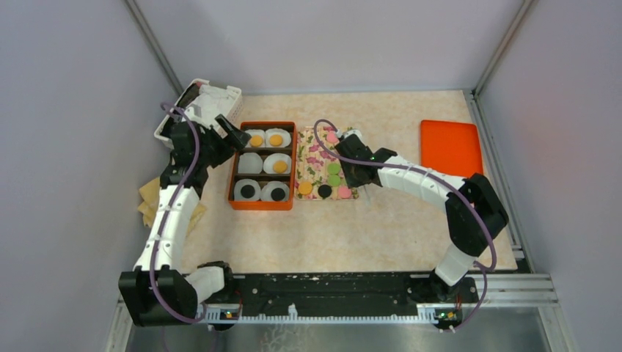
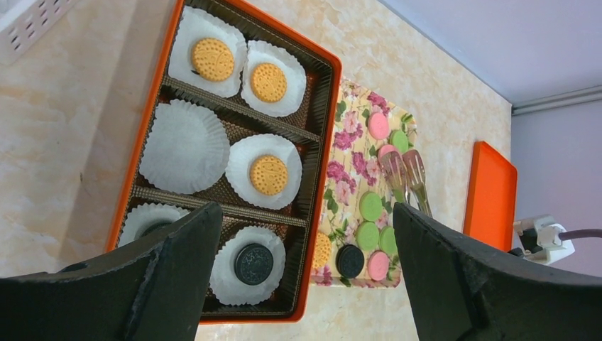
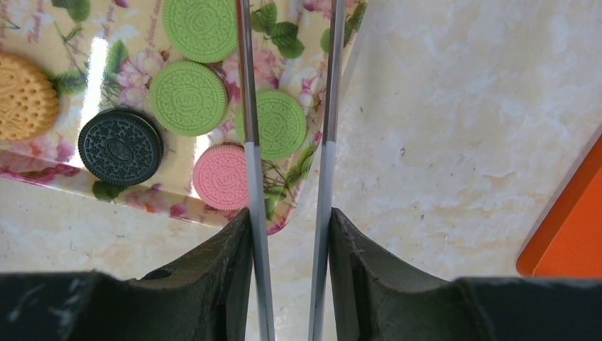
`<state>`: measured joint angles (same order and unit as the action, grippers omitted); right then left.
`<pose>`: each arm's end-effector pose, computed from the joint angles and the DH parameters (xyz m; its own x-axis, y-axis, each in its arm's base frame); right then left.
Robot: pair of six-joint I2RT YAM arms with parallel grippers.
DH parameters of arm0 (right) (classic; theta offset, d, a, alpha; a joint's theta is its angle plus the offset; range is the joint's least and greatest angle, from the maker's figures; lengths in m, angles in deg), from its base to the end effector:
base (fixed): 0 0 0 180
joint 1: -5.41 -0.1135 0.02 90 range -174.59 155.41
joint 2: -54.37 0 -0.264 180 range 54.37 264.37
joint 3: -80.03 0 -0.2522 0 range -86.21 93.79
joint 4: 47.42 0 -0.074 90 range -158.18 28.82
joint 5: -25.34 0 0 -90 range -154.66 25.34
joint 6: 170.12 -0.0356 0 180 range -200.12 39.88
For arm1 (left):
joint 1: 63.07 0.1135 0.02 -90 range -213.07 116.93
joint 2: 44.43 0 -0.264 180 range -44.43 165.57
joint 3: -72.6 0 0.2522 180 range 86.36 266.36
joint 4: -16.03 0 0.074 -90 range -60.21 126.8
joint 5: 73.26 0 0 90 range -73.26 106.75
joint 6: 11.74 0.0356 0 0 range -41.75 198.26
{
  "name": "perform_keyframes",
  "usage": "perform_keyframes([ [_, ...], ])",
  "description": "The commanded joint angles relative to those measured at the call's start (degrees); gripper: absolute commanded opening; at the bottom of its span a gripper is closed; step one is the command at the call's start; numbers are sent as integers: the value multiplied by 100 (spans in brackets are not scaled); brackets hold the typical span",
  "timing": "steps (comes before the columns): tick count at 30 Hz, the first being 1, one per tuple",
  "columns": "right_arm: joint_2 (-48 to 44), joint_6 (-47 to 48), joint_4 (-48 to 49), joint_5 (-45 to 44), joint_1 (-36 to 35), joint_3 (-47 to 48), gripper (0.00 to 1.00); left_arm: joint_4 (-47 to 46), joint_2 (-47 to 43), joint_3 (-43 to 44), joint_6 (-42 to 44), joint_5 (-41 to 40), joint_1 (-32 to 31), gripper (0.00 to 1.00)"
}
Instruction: Pack the cookies
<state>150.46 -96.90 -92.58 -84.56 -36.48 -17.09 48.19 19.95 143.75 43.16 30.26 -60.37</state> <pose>0.2686 0.2246 0.2269 -0.7497 -0.3078 -0.5858 -0.2909 0.9484 -0.1261 0.2545 0.0037 0.3347 -0.4454 -0.5807 -0.6815 -0.1111 0.7911 -0.6015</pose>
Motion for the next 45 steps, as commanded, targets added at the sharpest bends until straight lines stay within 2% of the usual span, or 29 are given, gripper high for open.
perform_keyframes([
  [1, -28, 83, -55, 8, -16, 406, 14, -320, -151, -156, -119, 89, 15, 96],
  [3, -116, 84, -41, -5, -16, 434, 10, -350, -171, -210, -149, 103, 10, 95],
  [14, -1043, 47, 322, 118, -99, 352, 9, -260, -346, -421, -100, -126, -52, 95],
  [22, -1021, 17, 476, 397, -504, 546, 7, 20, -309, -174, -4, -350, -58, 95],
  [26, -736, 122, 564, 569, -898, 968, 7, 179, -57, 205, -56, -514, -50, 96],
  [33, 60, 383, 601, 816, -1450, 2032, 7, 109, 425, 505, -19, -285, -50, 96],
  [45, 1759, 648, 657, 1315, -1634, 3305, 8, 210, 118, 385, 243, -782, -42, 97],
])
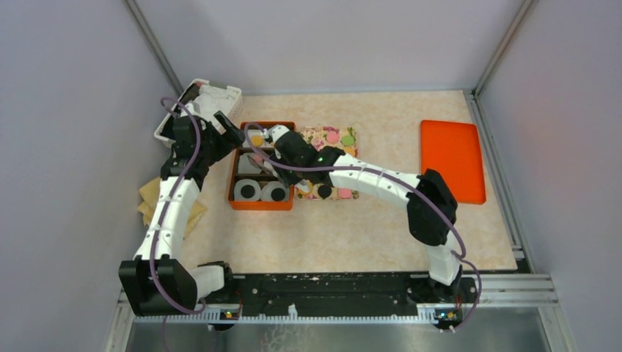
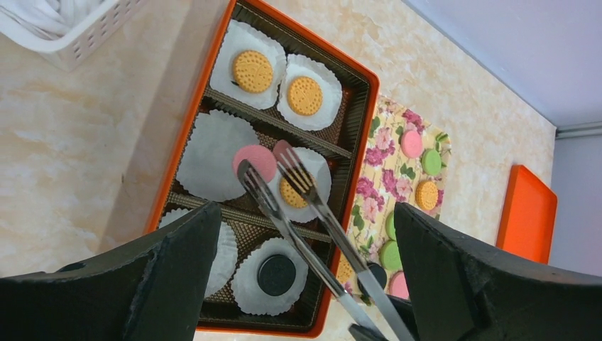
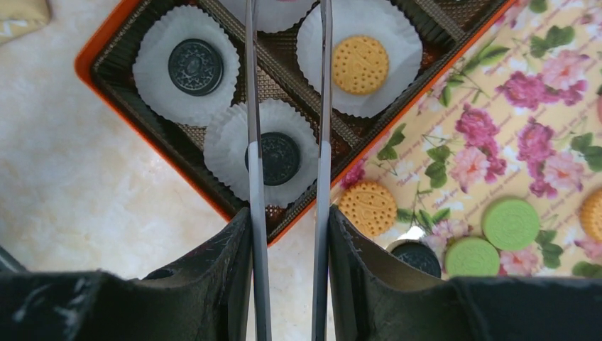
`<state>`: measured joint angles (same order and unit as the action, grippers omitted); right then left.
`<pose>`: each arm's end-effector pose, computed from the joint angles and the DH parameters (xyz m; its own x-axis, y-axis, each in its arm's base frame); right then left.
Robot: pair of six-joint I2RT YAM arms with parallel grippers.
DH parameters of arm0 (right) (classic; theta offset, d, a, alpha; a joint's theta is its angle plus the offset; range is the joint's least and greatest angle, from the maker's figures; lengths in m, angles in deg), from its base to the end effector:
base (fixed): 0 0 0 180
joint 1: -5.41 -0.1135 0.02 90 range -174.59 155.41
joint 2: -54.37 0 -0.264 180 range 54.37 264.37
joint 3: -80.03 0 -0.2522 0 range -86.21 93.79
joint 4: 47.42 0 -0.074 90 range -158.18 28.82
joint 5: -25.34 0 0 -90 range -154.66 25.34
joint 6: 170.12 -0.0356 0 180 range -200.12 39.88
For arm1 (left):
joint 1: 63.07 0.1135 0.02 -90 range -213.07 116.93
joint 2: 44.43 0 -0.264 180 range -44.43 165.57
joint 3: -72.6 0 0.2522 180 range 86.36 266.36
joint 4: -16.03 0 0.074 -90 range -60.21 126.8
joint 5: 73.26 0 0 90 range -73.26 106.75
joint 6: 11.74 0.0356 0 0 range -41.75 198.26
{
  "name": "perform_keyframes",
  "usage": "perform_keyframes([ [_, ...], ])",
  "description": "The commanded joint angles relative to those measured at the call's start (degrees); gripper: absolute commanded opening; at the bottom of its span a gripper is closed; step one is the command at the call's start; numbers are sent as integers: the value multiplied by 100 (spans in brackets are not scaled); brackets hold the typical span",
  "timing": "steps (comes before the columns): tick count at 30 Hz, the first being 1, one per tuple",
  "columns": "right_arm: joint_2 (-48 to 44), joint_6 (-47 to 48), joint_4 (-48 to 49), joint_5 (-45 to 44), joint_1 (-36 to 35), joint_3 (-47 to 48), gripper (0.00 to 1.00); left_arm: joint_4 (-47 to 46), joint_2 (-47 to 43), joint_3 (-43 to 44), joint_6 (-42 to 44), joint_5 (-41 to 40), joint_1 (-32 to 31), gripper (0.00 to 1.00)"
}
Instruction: Pack the cookies
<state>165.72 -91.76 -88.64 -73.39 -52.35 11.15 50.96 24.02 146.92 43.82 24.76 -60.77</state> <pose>0.2447 0.3779 0.2861 -0.5023 -0.4226 -0.7544 -0.6881 0.7237 0.0528 0.2694 0.0058 0.3318 -0.4467 -0.5784 -0.6826 -0.2068 0.8090 -0.5502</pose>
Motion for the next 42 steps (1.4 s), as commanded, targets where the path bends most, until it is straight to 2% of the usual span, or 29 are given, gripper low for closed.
perform_keyframes([
  [1, 311, 149, 283, 222, -51, 537, 8, -31, -308, 77, 201, -262, -2, 98],
  [17, 795, 295, 598, 80, -51, 675, 9, 24, -382, -78, 317, -236, -2, 98],
  [22, 1133, 396, 219, 61, -50, 1106, 11, 6, -366, -112, 319, -214, -2, 98],
  [25, 1175, 408, 148, 52, -47, 1104, 17, 5, -376, -138, 345, -230, -2, 98],
  [27, 1165, 402, 149, 1, -51, 1058, 28, 4, -385, -164, 358, -231, -2, 98],
  [33, 1042, 351, 212, -54, -51, 960, 44, -6, -380, -193, 376, -151, -2, 98],
  [42, 787, 329, 256, -145, -50, 972, 47, -100, -492, -200, 539, 54, -2, 99],
])
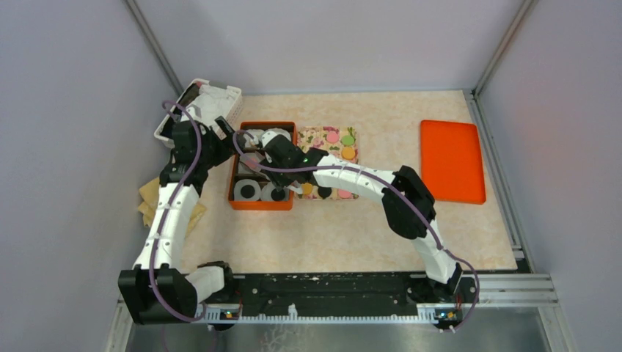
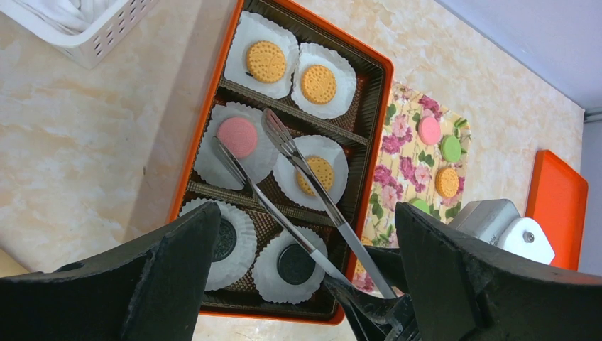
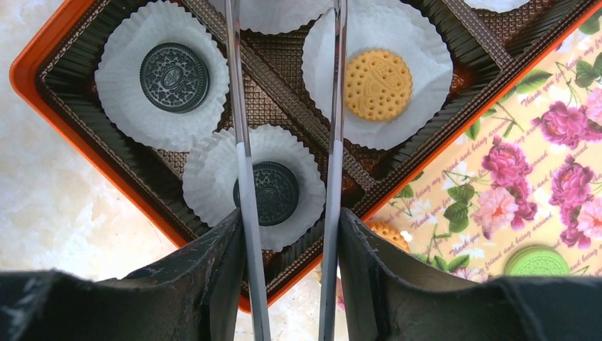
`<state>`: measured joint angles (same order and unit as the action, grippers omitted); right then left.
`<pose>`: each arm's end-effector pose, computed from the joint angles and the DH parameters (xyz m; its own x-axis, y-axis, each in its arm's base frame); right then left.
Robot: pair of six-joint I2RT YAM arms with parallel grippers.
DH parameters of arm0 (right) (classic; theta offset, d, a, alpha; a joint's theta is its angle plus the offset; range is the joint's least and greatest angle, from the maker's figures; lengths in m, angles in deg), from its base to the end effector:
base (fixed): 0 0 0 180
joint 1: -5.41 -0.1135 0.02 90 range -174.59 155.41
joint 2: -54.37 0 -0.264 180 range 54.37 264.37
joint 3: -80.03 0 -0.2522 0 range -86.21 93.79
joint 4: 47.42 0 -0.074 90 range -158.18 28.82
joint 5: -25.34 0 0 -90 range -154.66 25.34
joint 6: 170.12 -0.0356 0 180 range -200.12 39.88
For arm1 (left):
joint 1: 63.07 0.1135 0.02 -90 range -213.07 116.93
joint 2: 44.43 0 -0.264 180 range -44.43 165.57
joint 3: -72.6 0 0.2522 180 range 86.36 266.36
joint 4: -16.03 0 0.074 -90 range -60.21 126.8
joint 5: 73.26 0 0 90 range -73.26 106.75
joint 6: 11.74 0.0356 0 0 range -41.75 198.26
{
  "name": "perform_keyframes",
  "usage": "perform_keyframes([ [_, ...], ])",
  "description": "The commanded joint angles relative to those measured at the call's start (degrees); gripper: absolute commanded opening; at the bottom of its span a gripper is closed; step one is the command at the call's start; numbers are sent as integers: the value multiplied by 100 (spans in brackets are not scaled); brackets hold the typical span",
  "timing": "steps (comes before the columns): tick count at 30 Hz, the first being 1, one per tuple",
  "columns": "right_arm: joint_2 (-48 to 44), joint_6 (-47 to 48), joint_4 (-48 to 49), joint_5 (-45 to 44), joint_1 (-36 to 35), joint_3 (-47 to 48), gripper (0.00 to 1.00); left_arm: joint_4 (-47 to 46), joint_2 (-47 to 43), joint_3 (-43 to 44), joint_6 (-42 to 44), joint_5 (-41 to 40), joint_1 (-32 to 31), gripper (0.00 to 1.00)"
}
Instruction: Pack the cookies
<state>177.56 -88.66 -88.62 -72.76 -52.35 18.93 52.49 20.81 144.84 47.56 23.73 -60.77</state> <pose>0.2670 0.4140 0.2377 -0.4927 -0.5057 -0.7082 -0.7195 0.6945 0.0047 0.2549 0.0059 0.3302 -0.4563 -0.5255 -0.7181 -0.1941 0.8464 -0.4960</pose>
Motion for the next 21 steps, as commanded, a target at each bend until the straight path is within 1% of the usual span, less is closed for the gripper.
perform_keyframes([
  [1, -487, 33, 295, -240, -51, 175, 47, -249, -180, 26, 183, 177, -2, 99],
  [6, -986, 196, 390, -489, -51, 128, 46, -348, -273, -19, 170, 195, -2, 99],
  [12, -1786, 378, 626, -707, -53, -295, 47, -269, -315, 91, 185, 141, -2, 99],
  [21, -2245, 229, 617, -1011, -51, -809, 47, -242, -465, 25, 204, 189, -2, 99],
])
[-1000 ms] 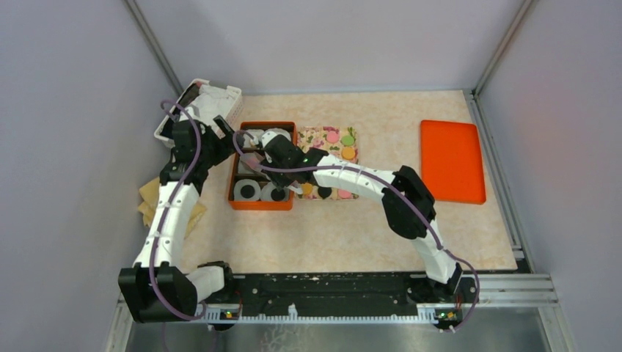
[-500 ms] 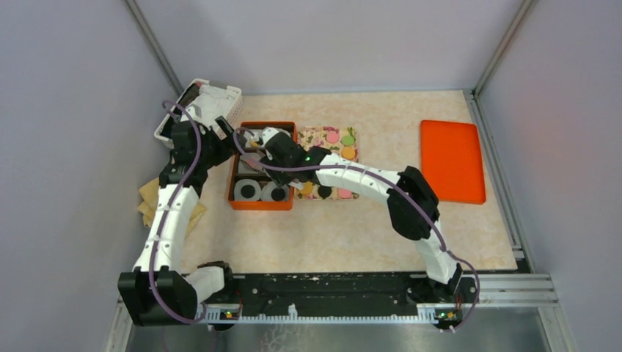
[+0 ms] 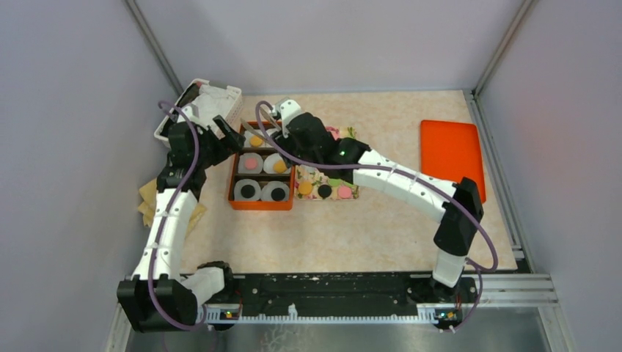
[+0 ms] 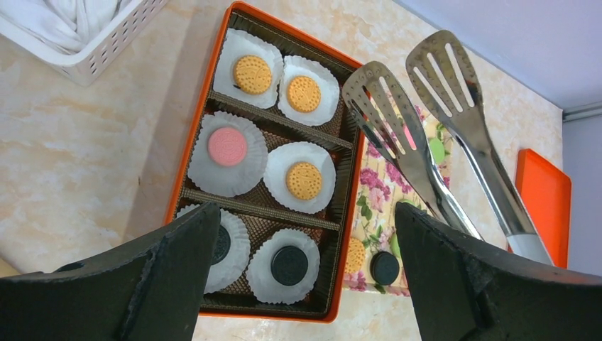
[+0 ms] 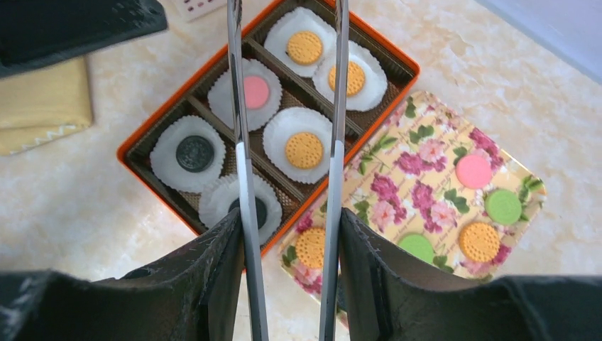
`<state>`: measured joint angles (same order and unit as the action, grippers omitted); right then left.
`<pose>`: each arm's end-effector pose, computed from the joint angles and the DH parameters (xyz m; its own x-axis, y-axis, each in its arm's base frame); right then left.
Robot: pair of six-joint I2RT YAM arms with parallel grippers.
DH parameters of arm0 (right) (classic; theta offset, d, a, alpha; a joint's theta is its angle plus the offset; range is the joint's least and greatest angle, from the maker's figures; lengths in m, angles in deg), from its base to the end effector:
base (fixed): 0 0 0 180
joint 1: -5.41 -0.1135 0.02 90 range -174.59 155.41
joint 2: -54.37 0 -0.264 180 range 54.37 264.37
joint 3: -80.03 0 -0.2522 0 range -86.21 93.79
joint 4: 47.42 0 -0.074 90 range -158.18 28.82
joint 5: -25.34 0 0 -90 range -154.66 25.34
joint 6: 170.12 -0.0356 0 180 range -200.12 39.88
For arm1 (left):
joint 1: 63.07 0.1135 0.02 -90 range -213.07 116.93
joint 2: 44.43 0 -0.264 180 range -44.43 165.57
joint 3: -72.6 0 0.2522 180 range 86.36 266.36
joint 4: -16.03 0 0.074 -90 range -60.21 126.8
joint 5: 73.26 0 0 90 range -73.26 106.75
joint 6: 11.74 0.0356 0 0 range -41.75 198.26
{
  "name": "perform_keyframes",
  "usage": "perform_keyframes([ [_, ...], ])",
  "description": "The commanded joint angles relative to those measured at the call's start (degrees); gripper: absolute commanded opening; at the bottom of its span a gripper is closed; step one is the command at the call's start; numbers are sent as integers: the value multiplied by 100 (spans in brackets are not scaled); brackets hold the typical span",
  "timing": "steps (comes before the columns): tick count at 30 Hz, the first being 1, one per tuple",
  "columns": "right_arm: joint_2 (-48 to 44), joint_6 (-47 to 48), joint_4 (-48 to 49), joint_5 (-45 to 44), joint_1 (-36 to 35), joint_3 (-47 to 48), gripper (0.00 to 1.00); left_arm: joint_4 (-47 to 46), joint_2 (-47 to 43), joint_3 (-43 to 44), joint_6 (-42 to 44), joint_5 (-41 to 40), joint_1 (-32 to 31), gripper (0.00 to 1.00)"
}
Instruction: Pack the cookies
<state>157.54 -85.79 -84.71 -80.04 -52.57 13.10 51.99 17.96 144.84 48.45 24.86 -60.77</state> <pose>0.2332 0.3551 0.3641 -0.3112 -0.3179 -0.8956 -0.6652 0.7459 -0.0337 0.2442 0.0048 0.3425 -0.4248 -0.5096 -0.7482 -0.1431 0.8539 -0.5003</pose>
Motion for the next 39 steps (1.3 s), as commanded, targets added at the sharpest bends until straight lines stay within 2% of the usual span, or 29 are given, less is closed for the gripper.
perform_keyframes([
  [1, -286, -90, 218, -350, -25, -280, 47, -208, -198, 7, 115, 69, -2, 99],
  [9, -1230, -308, 632, -950, -28, -1275, 41, -112, -75, 146, 2, 207, -5, 97],
  [15, -1997, -377, 704, -1536, -30, -2128, 31, -15, -236, 86, -8, 28, -11, 96],
  [22, -2745, -404, 600, -2030, -19, -2828, 29, 136, -330, 29, -33, -25, -13, 96],
  [39, -2935, -785, 37, -2384, 103, -3105, 30, -399, -283, -835, -185, 545, -133, 95],
])
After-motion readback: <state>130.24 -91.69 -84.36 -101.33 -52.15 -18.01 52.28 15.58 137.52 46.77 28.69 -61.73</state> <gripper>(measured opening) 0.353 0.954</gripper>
